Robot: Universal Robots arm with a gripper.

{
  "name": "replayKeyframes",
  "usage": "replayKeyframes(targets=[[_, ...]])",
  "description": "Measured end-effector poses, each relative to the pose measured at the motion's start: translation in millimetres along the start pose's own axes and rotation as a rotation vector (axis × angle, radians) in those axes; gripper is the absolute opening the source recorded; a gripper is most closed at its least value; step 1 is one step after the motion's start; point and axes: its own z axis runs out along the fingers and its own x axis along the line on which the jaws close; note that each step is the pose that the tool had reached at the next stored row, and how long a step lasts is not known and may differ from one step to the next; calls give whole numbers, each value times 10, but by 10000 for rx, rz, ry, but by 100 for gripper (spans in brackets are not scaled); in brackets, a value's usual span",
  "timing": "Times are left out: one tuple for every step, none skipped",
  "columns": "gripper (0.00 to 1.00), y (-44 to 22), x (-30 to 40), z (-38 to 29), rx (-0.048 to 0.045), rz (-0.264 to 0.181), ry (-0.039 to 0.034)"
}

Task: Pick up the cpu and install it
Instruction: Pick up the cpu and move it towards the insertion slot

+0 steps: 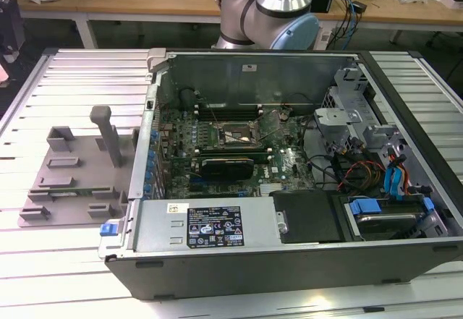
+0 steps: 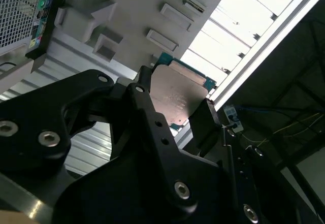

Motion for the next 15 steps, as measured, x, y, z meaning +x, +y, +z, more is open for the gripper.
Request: replayKeyframes(targets=[[55,0,0,-1,1,0,1],[55,0,0,-1,2,0,1],[55,0,0,-2,3,0,3],[55,1,-3,-2,4,1,4],[55,0,-14,-2,4,0,3],[55,-1,-36,-2,4,0,3],[55,-1,-48,-1,3,0,3],[55,-2,-72,-1,3,1,3],[55,-3,-99,0,3,0,2],[55,-4,-112,0,3,0,2],[55,-4,-124,0,3,0,2],[55,-5,-134,0,3,0,2],[55,-5,-146,0,3,1,2],[55,-6,-162,1,3,1,1],[55,-6,-173,1,3,1,1]])
